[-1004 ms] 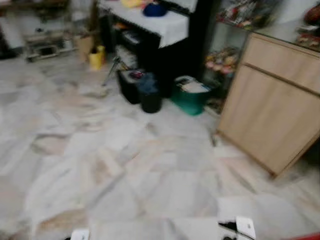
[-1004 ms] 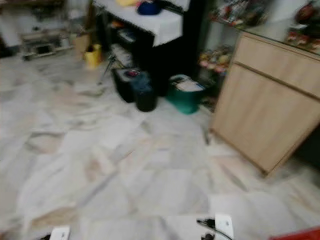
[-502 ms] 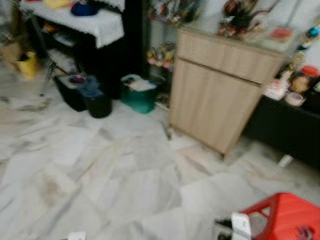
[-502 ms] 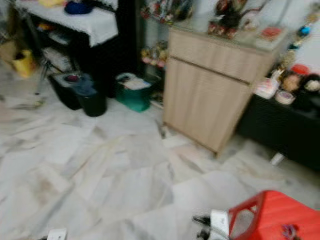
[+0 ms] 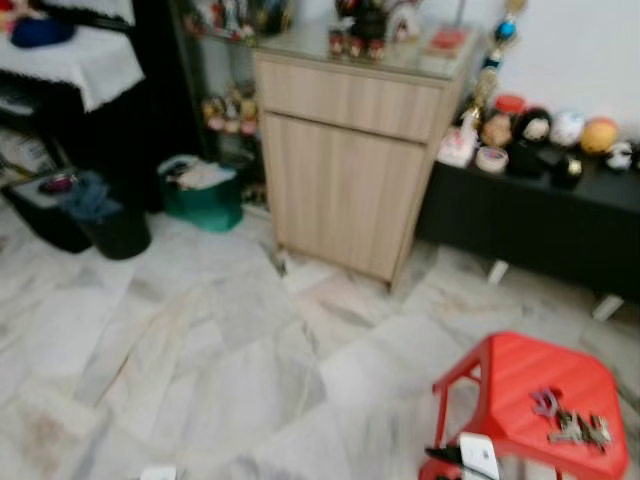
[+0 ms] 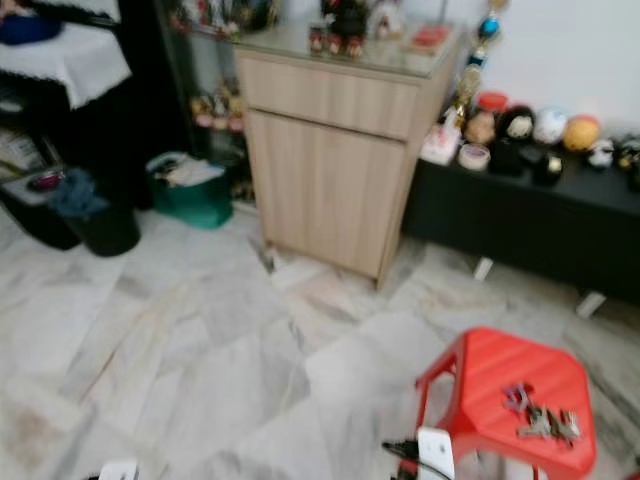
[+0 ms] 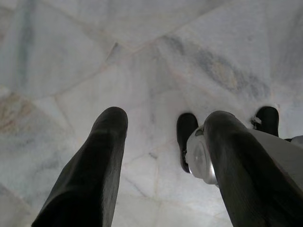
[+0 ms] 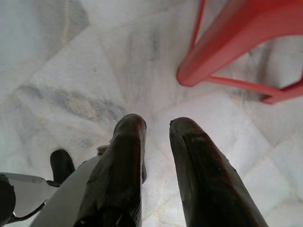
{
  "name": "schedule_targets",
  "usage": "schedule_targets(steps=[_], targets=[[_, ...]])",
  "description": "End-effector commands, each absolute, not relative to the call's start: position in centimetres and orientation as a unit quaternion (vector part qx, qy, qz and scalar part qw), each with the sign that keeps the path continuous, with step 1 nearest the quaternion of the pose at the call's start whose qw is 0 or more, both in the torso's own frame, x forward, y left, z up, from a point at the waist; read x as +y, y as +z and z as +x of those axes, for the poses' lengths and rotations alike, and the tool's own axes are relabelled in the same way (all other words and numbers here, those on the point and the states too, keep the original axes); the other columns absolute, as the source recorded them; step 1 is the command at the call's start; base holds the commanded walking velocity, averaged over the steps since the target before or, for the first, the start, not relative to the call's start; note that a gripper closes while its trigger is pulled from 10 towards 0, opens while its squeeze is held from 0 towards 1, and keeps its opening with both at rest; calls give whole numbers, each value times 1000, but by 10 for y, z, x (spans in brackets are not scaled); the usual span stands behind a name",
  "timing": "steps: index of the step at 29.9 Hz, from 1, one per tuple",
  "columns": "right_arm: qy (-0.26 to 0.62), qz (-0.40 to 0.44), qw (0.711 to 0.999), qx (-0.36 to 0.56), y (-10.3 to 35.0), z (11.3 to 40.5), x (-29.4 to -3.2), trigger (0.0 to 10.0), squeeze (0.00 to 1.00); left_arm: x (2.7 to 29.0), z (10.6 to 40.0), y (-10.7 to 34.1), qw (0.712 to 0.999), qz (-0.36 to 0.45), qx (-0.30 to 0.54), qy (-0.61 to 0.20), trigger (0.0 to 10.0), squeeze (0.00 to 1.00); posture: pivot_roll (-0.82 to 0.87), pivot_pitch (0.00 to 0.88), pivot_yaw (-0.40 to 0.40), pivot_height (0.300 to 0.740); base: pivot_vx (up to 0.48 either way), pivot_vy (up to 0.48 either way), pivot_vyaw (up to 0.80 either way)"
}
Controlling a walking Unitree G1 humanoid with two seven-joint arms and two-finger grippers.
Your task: Hang keys on a hook
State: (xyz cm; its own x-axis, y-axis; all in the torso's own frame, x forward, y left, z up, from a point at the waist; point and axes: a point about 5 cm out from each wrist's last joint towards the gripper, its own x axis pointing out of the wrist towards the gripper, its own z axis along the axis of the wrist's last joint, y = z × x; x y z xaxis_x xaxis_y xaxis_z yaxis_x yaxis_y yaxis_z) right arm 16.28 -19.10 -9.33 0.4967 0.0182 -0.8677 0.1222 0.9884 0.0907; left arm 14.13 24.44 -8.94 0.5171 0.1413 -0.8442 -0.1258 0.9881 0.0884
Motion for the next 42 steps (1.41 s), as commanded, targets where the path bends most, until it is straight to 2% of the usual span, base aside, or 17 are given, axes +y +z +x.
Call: schedule_targets(steps=[1,11,29,36,42], targets=[[-30,69,863,499,-93,164,-191,10000,0,248,136,-90,866,12,493,78,10000,0,32,0,-14,740,0,0,-763],[-31,69,863,500,-92,165,-191,10000,0,251,132,-91,864,14,497,82,10000,0,34,0,-15,740,0,0,-763],[-28,64,864,499,-92,165,-193,10000,0,240,136,-93,865,6,495,79,10000,0,34,0,-25,740,0,0,-763],[-37,71,866,493,-92,166,-193,10000,0,241,137,-92,867,9,493,76,10000,0,36,0,-25,740,0,0,0],[-36,72,867,493,-92,166,-193,10000,0,240,139,-91,868,11,491,75,10000,0,37,0,-24,740,0,-260,0]])
